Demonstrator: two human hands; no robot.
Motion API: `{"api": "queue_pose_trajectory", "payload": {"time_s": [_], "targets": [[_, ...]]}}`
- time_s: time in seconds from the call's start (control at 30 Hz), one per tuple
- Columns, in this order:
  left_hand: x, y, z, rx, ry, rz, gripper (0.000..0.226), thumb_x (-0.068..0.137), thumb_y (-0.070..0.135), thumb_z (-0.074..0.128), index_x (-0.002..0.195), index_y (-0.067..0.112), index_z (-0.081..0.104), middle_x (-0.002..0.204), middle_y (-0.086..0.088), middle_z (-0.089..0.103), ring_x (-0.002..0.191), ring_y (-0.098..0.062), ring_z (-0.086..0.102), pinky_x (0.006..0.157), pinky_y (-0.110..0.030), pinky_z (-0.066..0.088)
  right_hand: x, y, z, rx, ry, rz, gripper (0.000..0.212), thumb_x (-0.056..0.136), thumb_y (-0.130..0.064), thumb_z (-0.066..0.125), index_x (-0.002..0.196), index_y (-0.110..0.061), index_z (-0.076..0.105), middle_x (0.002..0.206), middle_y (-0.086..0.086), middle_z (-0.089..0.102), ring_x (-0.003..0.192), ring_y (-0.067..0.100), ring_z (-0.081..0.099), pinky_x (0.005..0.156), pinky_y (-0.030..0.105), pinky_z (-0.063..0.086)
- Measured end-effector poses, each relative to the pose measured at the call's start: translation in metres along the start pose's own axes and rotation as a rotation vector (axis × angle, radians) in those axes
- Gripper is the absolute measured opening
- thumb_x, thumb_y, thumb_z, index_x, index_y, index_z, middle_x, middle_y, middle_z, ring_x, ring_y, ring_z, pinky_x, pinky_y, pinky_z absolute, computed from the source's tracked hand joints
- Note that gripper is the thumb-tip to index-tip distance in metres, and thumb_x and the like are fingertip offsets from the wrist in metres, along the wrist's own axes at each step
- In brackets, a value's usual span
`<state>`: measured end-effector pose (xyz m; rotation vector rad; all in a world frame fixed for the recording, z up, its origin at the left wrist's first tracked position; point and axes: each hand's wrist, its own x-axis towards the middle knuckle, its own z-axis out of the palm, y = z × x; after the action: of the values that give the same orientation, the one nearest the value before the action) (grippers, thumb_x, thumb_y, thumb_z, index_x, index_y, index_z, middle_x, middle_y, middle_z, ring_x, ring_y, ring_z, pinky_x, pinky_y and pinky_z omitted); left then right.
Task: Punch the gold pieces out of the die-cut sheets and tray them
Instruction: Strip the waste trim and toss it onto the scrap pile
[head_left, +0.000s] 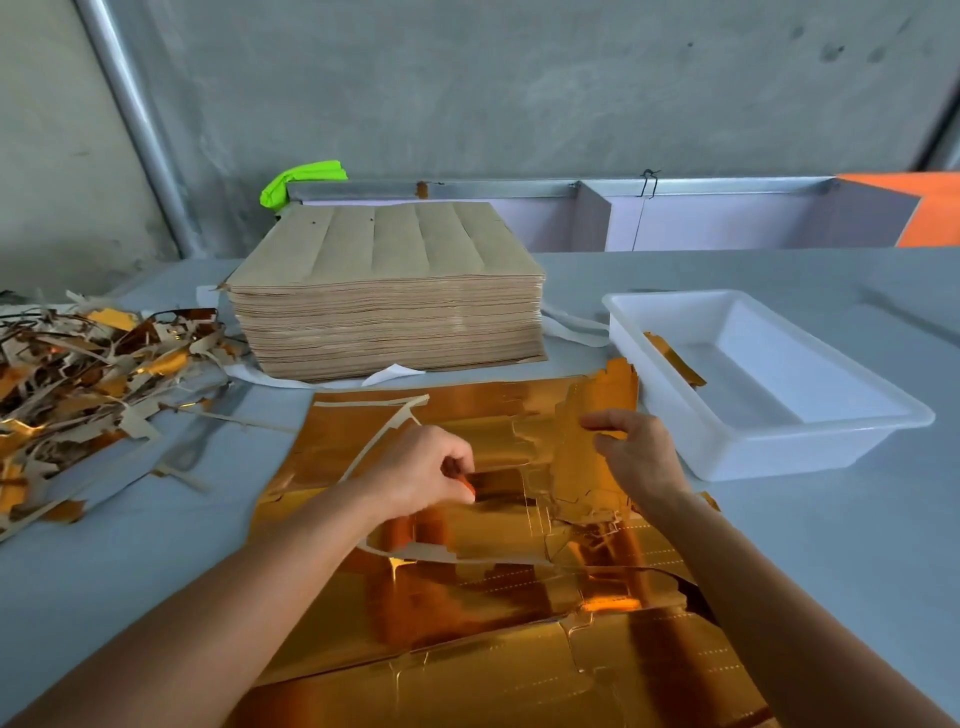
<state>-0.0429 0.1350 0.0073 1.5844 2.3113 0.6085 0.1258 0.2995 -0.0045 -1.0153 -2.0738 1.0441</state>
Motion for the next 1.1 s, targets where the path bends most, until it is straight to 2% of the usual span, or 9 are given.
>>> {"api": "queue_pose_trajectory", "payload": {"time_s": [0.07, 0.13, 0.23, 0.43, 0.53, 0.67, 0.8, 0.97, 1.1], "targets": [[-0.002, -0.006, -0.011, -0.130, 0.038, -0.005, 0.021, 0.076, 0.021, 0.077, 0.065, 0.031, 0.063, 0.062, 0.016, 0.061, 0.060, 0.004, 0.055, 0.059, -0.011, 0.039, 0.000, -0.001, 0.000, -0.002, -0.021, -0.024, 0.032, 0.094, 0.002, 0.049, 0.114, -0.014, 0.067, 0.122, 0.004, 0.062, 0.087, 0.002, 0.052, 0.058, 0.006, 0.035], [-0.005, -0.010, -0.021, -0.323, 0.055, -0.009, 0.016, 0.079, 0.016, 0.075, 0.067, 0.022, 0.067, 0.061, 0.014, 0.063, 0.056, 0.005, 0.054, 0.057, -0.011, 0.044, 0.000, -0.005, 0.000, -0.002, -0.045, -0.058, 0.032, 0.095, 0.001, 0.047, 0.114, -0.015, 0.068, 0.116, 0.002, 0.063, 0.071, -0.002, 0.046, 0.058, 0.008, 0.037], [-0.006, -0.016, -0.029, -0.539, 0.098, -0.015, 0.010, 0.082, 0.011, 0.070, 0.072, 0.016, 0.070, 0.071, 0.006, 0.069, 0.068, -0.003, 0.061, 0.069, -0.011, 0.049, -0.003, -0.019, 0.003, -0.014, -0.098, -0.129, 0.030, 0.097, -0.004, 0.046, 0.113, -0.016, 0.068, 0.110, -0.006, 0.056, 0.094, 0.005, 0.051, 0.081, 0.017, 0.044], [0.004, -0.015, -0.028, -0.632, 0.170, -0.066, 0.011, 0.084, 0.012, 0.068, 0.077, 0.020, 0.070, 0.077, 0.001, 0.070, 0.071, -0.006, 0.063, 0.072, -0.019, 0.050, -0.018, -0.048, 0.022, 0.346, -0.328, -0.103, 0.046, 0.087, -0.054, 0.049, 0.084, -0.015, 0.073, 0.080, 0.004, 0.071, 0.079, 0.014, 0.064, 0.074, 0.028, 0.046], [0.006, -0.013, -0.031, -0.558, 0.139, -0.037, 0.006, 0.084, 0.013, 0.069, 0.080, 0.018, 0.070, 0.079, -0.003, 0.072, 0.072, -0.010, 0.066, 0.072, -0.023, 0.053, -0.017, -0.051, 0.032, 0.280, -0.328, -0.143, 0.026, 0.087, -0.032, 0.067, 0.075, -0.009, 0.071, 0.074, 0.013, 0.065, 0.069, 0.015, 0.056, 0.067, 0.031, 0.045], [0.004, -0.022, -0.048, -0.238, -0.014, -0.053, 0.020, 0.075, 0.025, 0.079, 0.091, 0.028, 0.067, 0.090, 0.011, 0.070, 0.085, -0.001, 0.063, 0.078, -0.021, 0.051, -0.011, -0.050, 0.032, 0.296, -0.254, -0.101, 0.021, 0.087, -0.023, 0.066, 0.069, -0.014, 0.070, 0.066, 0.000, 0.062, 0.065, 0.010, 0.054, 0.062, 0.027, 0.045], [0.001, -0.030, -0.058, 0.097, -0.028, -0.070, 0.037, 0.070, 0.030, 0.082, 0.102, 0.033, 0.064, 0.095, 0.019, 0.061, 0.101, -0.008, 0.050, 0.091, -0.032, 0.035, -0.011, -0.047, 0.031, 0.346, -0.226, -0.037, 0.023, 0.087, -0.019, 0.066, 0.065, -0.015, 0.069, 0.070, 0.009, 0.063, 0.072, 0.024, 0.056, 0.071, 0.047, 0.051], [0.003, -0.032, -0.050, 0.117, 0.001, -0.035, 0.042, 0.073, 0.022, 0.080, 0.112, 0.026, 0.063, 0.087, 0.016, 0.053, 0.096, -0.012, 0.052, 0.079, -0.026, 0.041, -0.016, -0.045, 0.041, 0.423, -0.188, 0.107, 0.017, 0.088, -0.016, 0.065, 0.073, -0.011, 0.070, 0.088, 0.014, 0.071, 0.094, 0.032, 0.065, 0.091, 0.050, 0.050], [0.005, -0.034, -0.048, 0.021, -0.038, -0.046, 0.039, 0.072, 0.021, 0.082, 0.103, 0.030, 0.059, 0.090, 0.018, 0.054, 0.088, -0.002, 0.054, 0.066, -0.017, 0.039, -0.015, -0.045, 0.041, 0.501, -0.149, 0.190, 0.016, 0.088, -0.013, 0.066, 0.073, -0.011, 0.071, 0.085, 0.010, 0.073, 0.090, 0.029, 0.068, 0.085, 0.041, 0.054]]}}
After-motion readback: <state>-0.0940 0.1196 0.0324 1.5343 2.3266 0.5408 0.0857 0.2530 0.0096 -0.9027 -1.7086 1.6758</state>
